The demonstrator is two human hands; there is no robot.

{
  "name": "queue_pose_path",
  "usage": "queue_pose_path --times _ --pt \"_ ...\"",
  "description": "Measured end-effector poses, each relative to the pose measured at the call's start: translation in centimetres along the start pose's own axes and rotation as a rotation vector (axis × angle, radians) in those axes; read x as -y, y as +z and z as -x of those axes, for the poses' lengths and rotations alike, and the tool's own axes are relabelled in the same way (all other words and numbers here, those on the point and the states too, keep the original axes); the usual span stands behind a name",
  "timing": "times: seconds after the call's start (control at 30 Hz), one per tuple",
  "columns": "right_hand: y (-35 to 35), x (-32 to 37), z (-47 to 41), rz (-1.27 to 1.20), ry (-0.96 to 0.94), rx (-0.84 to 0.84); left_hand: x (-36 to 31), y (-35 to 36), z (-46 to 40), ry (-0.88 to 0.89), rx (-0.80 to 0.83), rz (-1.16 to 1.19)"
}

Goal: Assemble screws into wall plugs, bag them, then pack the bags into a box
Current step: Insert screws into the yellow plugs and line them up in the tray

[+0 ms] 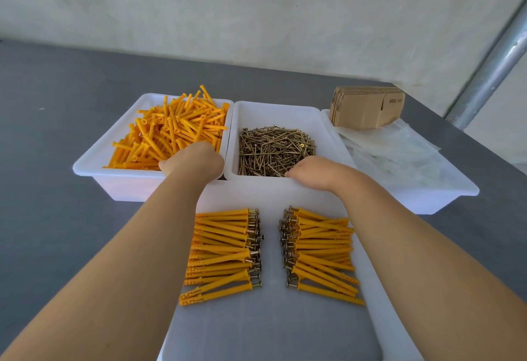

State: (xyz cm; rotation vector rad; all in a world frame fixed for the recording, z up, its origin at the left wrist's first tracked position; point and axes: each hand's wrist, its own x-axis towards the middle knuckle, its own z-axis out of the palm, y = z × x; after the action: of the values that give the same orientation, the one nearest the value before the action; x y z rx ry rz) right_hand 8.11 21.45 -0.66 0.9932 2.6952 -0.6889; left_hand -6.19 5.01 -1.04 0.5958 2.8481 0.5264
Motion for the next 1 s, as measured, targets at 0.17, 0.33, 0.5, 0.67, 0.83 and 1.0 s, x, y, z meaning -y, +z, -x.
queue_pose_path --times 0.17,0.33,0.5,0.67,0.83,1.0 --pt "0.4 -0.3 0.0 -0.044 0.031 -0.121 0.2 0.3 0.5 0.012 -0.225 0.137" --pt "1.2 -1.4 0.2 -0.15 -0.068 -0.395 0.9 -0.4 0.7 0.112 -0.508 0.405" --pt "1.3 -1.9 1.0 -0.501 -0.132 -0.633 0.5 -0.6 0.8 0.197 -0.588 0.634" --pt "-0.1 -1.0 2.1 -0.802 -0.199 -0.604 0.2 -0.6 1.7 0.332 -0.508 0.562" --pt "-2.2 1.0 3.9 -1.103 -0.214 -0.464 -1.2 -0.8 4.1 0.477 -0.303 0.783" --pt "-0.9 1.4 5.7 -1.405 -0.274 -0.579 -3.0 -0.5 7.0 0.623 0.277 1.027"
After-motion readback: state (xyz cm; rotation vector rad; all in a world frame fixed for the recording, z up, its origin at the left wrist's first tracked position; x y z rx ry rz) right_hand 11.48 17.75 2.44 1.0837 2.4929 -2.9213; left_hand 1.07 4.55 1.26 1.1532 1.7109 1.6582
